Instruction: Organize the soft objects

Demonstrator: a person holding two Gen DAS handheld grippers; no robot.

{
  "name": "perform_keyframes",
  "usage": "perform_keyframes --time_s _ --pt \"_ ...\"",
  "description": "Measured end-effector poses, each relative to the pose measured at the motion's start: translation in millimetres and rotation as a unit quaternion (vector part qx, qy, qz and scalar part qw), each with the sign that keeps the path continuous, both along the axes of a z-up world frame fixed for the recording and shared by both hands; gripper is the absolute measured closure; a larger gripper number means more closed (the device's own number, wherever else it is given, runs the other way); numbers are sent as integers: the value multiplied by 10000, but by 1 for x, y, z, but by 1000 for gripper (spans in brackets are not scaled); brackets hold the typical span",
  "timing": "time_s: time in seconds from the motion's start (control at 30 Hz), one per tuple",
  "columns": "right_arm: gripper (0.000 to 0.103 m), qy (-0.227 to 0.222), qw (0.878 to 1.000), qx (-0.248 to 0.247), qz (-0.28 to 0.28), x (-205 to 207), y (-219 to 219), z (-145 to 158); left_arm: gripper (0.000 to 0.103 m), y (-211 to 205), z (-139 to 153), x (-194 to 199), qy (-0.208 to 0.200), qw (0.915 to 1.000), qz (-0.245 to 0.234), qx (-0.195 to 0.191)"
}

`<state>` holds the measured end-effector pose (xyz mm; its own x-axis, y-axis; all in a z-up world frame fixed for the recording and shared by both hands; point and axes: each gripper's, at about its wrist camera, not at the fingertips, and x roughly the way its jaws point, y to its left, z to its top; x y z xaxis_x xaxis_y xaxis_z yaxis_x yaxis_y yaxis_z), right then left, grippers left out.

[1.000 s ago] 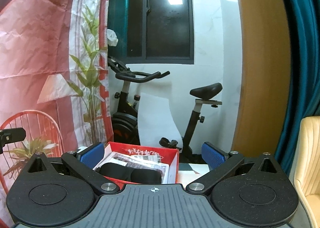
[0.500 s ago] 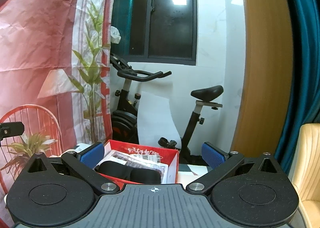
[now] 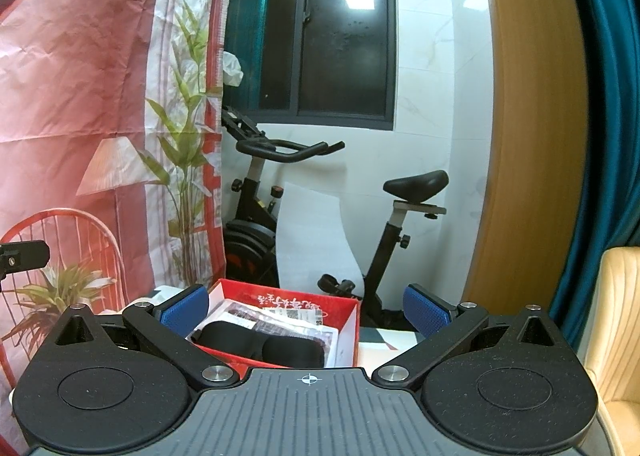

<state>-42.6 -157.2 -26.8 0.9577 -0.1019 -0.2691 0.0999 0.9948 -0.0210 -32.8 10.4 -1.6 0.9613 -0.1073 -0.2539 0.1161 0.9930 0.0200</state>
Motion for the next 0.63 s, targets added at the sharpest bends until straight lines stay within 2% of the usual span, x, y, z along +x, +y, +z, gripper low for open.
perform_keyframes --time_s 0.63 --pt "0 -5 9999 81 -59 2 -2 -1 0 -1 1 -5 -185 9998 -64 81"
